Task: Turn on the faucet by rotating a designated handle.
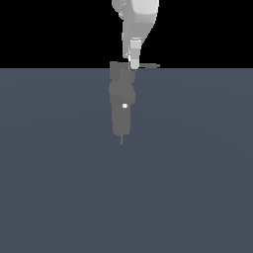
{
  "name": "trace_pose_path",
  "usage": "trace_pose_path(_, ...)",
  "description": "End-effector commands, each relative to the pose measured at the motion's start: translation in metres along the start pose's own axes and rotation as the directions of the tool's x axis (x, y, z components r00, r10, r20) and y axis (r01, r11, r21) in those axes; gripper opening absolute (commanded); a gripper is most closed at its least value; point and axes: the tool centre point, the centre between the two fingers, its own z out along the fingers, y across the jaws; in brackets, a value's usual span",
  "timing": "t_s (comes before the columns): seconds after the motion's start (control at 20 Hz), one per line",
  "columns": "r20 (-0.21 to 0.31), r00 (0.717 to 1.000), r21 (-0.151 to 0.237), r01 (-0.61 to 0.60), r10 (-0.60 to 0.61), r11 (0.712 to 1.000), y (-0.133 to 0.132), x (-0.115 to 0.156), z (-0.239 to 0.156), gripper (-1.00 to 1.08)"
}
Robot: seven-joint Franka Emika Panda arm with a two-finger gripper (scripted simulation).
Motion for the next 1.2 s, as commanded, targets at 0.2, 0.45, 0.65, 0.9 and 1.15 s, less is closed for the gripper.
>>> trace_pose_path(0.2,0.0,1.0,0.001,-0.005,0.005,1.0,-0.011,0.015,-0.001,-1.0)
trace_pose_path(0.45,0.0,1.0,0.003,-0.011,0.011,1.0,-0.024,0.033,-0.001,-1.0)
trace_pose_path(0.65,0.0,1.0,0.004,-0.015,0.015,1.0,-0.033,0.047,-0.002,-1.0)
trace_pose_path(0.9,0.001,1.0,0.006,-0.021,0.021,1.0,-0.046,0.064,-0.002,-1.0)
trace_pose_path(1.15,0.001,1.0,0.007,-0.026,0.026,1.0,-0.057,0.081,-0.003,-1.0)
